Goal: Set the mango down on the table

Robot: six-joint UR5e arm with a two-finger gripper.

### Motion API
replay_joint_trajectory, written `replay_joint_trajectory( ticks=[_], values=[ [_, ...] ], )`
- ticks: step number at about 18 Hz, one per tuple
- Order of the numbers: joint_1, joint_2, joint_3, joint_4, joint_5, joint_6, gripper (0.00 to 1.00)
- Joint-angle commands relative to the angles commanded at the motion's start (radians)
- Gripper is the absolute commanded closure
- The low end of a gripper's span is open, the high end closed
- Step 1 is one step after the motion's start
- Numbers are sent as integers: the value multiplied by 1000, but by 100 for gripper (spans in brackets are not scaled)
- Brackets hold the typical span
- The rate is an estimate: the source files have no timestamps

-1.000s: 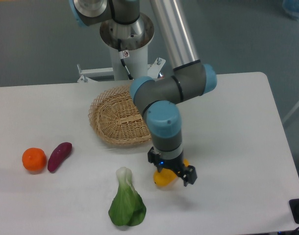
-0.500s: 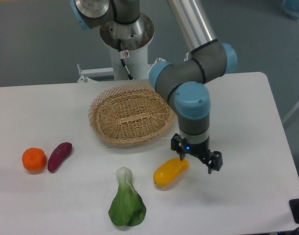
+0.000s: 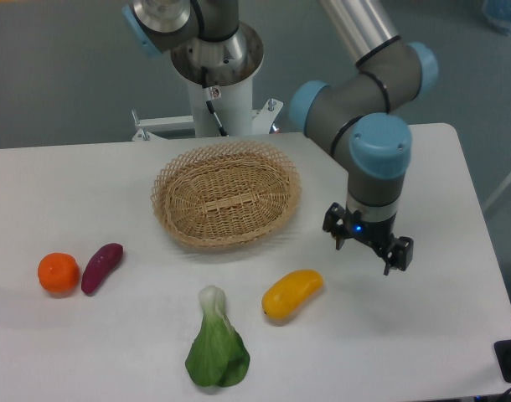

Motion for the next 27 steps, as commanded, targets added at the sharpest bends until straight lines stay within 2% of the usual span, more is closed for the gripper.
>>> replay_joint_trajectory(
  ticks=[4, 9, 27],
  values=[
    [20, 2, 9, -35, -3, 64, 0],
    [32, 2, 14, -48, -9, 71, 0],
    [31, 6, 2, -48, -9, 84, 0]
  ],
)
